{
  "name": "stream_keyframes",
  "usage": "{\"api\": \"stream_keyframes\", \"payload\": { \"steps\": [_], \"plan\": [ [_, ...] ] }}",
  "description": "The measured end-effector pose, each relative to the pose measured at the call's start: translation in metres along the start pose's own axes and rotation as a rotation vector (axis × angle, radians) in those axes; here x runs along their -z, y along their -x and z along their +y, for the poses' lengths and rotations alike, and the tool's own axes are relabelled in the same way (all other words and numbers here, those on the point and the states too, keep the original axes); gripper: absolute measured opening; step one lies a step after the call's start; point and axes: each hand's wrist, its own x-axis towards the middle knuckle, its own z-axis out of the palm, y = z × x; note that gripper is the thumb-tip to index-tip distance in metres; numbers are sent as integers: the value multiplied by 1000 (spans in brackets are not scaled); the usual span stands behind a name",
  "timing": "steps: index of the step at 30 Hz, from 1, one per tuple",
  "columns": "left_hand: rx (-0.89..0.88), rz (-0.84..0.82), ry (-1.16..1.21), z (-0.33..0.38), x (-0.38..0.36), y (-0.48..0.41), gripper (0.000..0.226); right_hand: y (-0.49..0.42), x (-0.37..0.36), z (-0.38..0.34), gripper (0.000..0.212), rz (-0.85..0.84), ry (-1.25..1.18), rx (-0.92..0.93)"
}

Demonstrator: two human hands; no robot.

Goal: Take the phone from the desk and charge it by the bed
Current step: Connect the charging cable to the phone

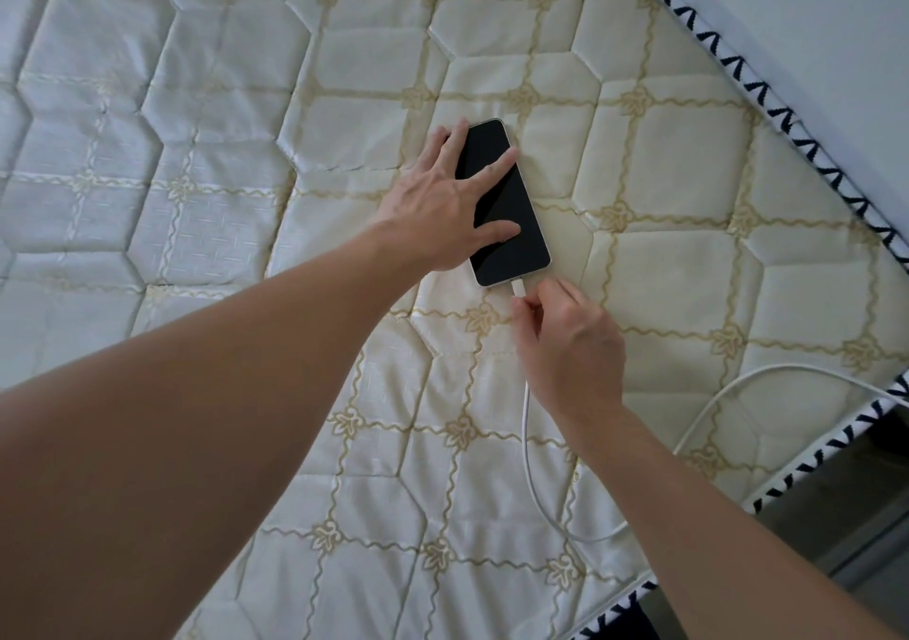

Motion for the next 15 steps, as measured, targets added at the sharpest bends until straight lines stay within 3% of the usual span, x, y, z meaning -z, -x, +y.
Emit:
{"api": "stream_keyframes", "payload": {
  "steps": [15],
  "plan": [
    [-26,98,105,-6,3,-6,90,-15,4,-2,24,-130,-12,18]
  ]
}}
